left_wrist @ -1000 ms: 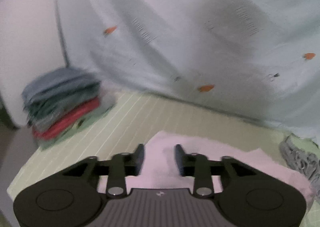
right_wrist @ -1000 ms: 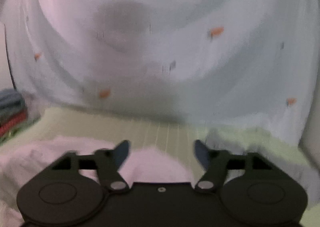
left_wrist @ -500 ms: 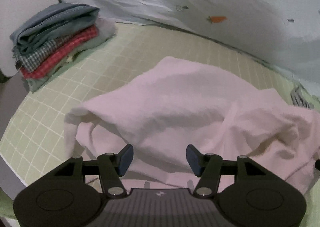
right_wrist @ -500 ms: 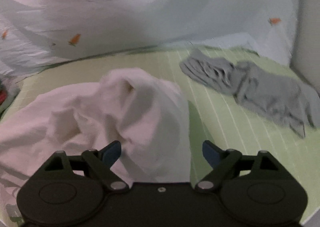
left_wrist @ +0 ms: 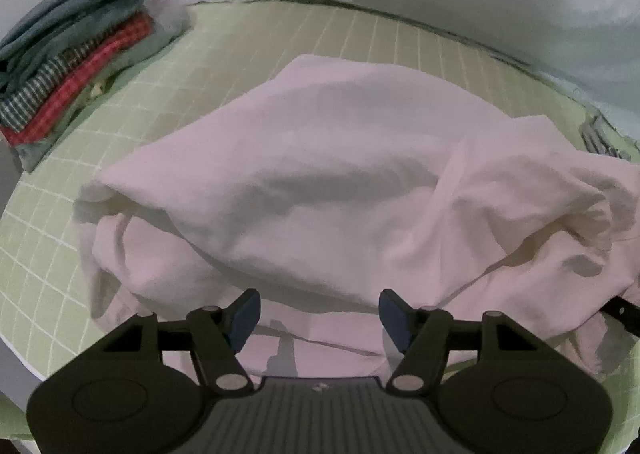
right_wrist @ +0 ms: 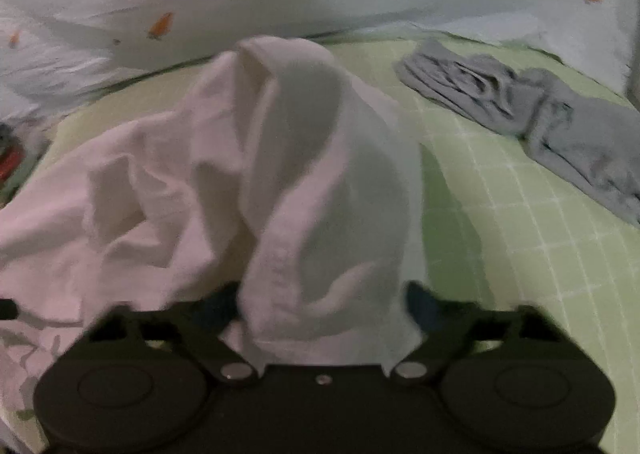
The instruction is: Fold clothes
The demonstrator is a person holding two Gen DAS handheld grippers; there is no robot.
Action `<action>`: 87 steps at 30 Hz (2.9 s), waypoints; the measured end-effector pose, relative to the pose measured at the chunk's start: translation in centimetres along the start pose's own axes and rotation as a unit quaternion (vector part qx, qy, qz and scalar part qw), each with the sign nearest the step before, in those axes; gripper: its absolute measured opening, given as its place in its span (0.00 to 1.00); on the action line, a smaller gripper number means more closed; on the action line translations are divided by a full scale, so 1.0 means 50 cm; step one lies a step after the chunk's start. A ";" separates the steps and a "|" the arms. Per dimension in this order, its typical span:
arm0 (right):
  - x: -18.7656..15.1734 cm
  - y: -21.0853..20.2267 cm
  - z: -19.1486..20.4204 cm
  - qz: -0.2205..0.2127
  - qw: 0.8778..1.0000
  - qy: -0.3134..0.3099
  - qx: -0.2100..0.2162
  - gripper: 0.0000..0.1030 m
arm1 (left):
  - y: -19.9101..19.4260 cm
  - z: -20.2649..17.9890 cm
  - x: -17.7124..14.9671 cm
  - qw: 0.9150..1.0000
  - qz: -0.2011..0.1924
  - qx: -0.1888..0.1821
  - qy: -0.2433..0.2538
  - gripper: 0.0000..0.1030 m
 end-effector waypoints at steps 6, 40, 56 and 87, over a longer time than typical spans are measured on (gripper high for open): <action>0.057 -0.065 -0.014 -0.070 0.989 -0.077 -0.103 0.17 | 0.001 0.002 0.013 1.000 -0.005 0.010 -0.014 0.64; 0.121 -0.142 -0.462 0.025 0.989 -0.077 0.120 0.89 | -0.105 -0.349 0.003 0.997 -0.009 0.072 -0.038 0.66; 0.178 -0.276 -0.547 -0.079 0.987 0.021 0.136 0.98 | -0.125 -0.370 0.020 0.997 -0.012 0.081 0.002 0.67; 0.301 0.012 -0.838 -0.074 0.938 0.062 -0.334 0.98 | -0.092 -0.313 0.011 0.994 0.017 0.110 -0.018 0.72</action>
Point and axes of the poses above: each gripper's, at about its wrist camera, not at the fingertips, and y roughly the way its jaws point, z to its left, x to its top, the point moved 7 cm from there along y, roughly the way its jaws point, and after that the axes turned 12 degrees about x, right-handed, at the moved point
